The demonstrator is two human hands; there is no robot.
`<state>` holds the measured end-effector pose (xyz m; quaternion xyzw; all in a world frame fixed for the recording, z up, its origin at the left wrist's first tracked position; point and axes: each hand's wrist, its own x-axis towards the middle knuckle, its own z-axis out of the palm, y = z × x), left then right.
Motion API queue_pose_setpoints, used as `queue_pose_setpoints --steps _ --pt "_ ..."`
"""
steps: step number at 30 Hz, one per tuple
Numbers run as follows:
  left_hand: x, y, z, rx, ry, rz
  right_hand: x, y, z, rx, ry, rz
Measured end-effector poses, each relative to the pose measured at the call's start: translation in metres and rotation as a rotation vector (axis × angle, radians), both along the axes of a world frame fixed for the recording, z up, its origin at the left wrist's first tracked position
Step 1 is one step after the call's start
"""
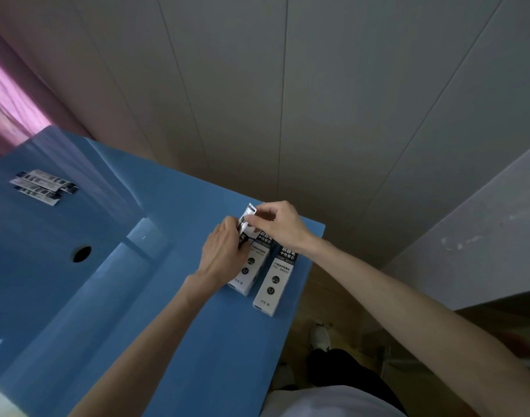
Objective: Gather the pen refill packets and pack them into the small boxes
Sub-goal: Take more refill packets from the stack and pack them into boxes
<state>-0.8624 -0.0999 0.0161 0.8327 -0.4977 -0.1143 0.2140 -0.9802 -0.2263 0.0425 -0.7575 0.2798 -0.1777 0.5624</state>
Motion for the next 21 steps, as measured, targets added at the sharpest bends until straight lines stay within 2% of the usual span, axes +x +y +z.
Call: queue_pose_setpoints --steps 3,11,21 --pt "0.003 0.001 0.002 0.006 0.093 0.041 0.003 -0.004 0.001 0.006 0.009 -0.042" --pt "0.012 0.004 0.003 -0.052 0.274 0.081 0.007 -0.017 -0.002 0.203 0.138 -0.124" --pt "0.016 -0.004 -0.006 -0.002 0.201 0.077 0.006 -0.022 -0.012 0.412 0.209 -0.220"
